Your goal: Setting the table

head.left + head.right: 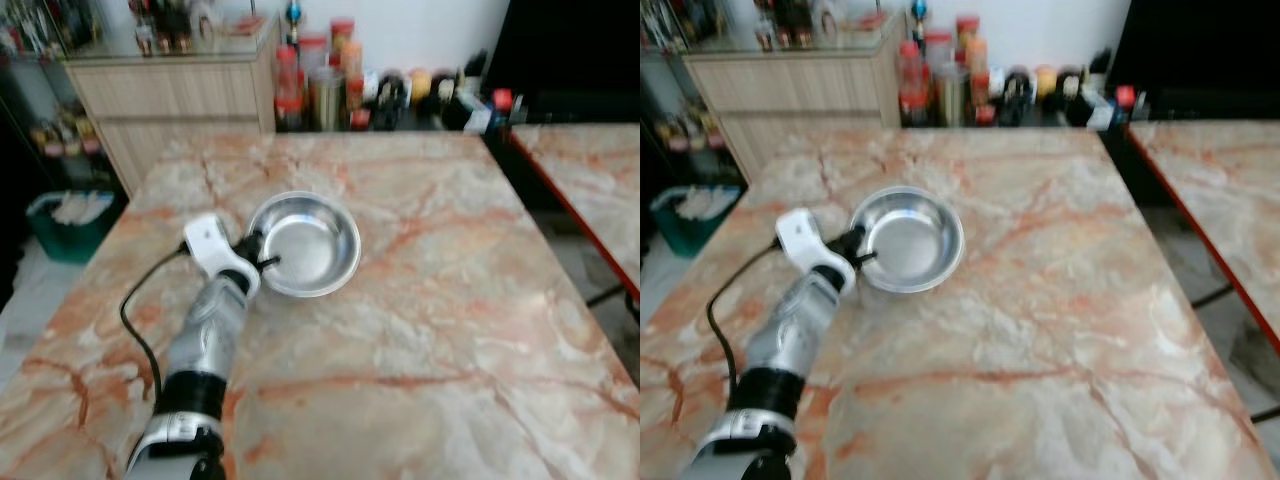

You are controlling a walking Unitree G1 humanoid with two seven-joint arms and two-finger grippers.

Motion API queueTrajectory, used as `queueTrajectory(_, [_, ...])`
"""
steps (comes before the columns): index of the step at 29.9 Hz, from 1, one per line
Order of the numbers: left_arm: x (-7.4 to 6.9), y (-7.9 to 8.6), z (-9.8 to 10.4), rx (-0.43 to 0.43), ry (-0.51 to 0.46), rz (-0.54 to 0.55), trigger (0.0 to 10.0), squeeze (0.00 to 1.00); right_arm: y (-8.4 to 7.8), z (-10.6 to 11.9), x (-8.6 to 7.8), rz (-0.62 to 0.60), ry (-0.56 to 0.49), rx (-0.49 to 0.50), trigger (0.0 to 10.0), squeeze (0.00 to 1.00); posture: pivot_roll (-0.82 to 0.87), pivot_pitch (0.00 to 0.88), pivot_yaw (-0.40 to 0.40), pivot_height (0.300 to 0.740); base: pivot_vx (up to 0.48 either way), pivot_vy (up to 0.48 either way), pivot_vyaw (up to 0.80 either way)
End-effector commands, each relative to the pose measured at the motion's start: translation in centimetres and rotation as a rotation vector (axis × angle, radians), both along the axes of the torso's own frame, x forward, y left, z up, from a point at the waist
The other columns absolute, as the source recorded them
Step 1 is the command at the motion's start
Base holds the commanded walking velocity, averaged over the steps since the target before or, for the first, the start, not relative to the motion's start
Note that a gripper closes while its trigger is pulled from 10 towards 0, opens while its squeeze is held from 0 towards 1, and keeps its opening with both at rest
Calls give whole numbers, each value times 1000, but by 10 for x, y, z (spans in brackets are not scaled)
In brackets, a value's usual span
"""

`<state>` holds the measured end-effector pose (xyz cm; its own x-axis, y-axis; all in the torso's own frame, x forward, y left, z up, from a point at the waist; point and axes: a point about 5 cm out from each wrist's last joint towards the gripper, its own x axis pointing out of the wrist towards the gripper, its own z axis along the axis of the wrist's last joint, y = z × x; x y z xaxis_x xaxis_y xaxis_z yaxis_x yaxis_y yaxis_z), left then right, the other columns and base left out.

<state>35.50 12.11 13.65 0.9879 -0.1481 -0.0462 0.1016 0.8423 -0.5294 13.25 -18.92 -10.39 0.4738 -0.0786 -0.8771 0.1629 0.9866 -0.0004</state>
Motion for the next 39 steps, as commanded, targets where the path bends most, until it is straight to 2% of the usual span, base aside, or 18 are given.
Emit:
queueTrajectory(1, [1, 8, 7, 3, -27, 16, 10000, 0, 1, 0, 1, -20, -7, 9, 10000, 0, -52, 9, -1, 740, 0, 0, 0])
queueTrajectory(11, [0, 10, 7, 16, -21, 26, 10000, 0, 0, 1, 4, -21, -10, 11, 10000, 0, -48, 2, -3, 740, 0, 0, 0])
queueTrajectory(17, [1, 11, 7, 65, 16, 23, 10000, 0, 1, 1, 4, -24, -11, 14, 10000, 0, -45, 9, 2, 740, 0, 0, 0])
queueTrajectory(26, [1, 11, 13, 47, 11, 9, 10000, 0, 2, 1, 4, -29, -12, 16, 10000, 0, -44, 15, 7, 740, 0, 0, 0])
queueTrajectory(31, [1, 6, 10, 56, 64, -25, 10000, 0, 2, 1, 5, -41, -14, 18, 10000, 0, -45, 26, 13, 740, 0, 0, 0])
queueTrajectory(35, [-4, -6, 9, 52, 86, -112, 10000, 0, 2, 1, 6, -44, -14, 19, 10000, 0, -43, 31, 15, 740, 0, 0, 0])
queueTrajectory(36, [-6, -7, 7, 74, 102, -120, 10000, 0, 3, 2, 6, -43, -15, 20, 10000, 0, -45, 33, 17, 740, 0, 0, 0])
queueTrajectory(39, [-8, -6, 2, 65, 142, -100, 10000, 0, 3, 2, 7, -43, -17, 21, 10000, 0, -43, 33, 17, 740, 0, 0, 0])
